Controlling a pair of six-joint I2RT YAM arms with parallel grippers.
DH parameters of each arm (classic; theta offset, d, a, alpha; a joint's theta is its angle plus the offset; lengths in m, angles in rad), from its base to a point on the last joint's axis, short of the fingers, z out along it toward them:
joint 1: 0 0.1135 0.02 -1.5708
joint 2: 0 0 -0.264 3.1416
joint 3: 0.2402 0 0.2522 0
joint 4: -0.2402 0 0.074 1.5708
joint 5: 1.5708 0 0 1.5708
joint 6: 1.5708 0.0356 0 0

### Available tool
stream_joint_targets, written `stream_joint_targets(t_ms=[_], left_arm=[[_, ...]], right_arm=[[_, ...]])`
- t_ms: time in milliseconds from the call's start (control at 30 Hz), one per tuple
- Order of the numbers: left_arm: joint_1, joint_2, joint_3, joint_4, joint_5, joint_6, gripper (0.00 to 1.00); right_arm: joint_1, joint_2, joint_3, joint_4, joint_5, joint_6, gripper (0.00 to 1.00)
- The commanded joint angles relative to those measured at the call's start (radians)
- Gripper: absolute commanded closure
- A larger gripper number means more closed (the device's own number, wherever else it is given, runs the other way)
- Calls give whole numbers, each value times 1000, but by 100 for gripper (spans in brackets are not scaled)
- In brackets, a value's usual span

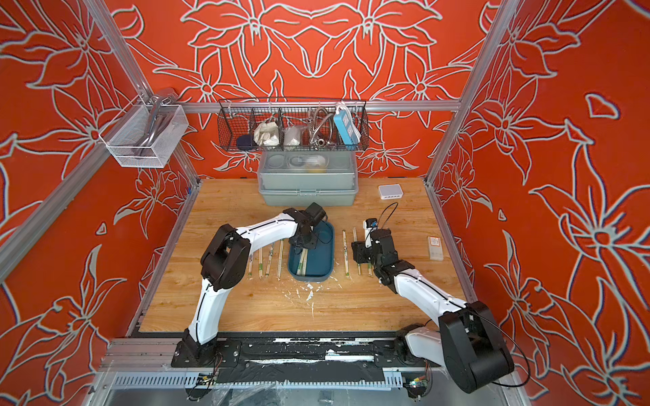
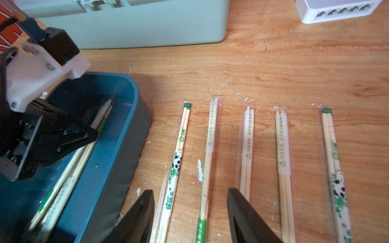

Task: Take the paired disposable chopsticks out of the storage box
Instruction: Pick up the paired disposable chopsticks from the storage box.

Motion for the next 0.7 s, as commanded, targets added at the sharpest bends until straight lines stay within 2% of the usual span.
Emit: stream_joint_targets(t_ms=[0,167,400,467,667], left_arm=[[9,20,-12,-19,5,-1,84],[10,-1,-11,-25,16,-2,88],[8,-44,-10,-36,44,-7,89],[7,-63,-10,-40,50,-10,93],[7,-114,3,-63,51,-12,92]], right_arm=[[8,7,29,-15,11,3,40],[9,12,32,-17,9,3,40],[8,18,35,-17,6,5,40],[8,21,37,-18,5,5,40],[8,24,40,-18,2,6,40]])
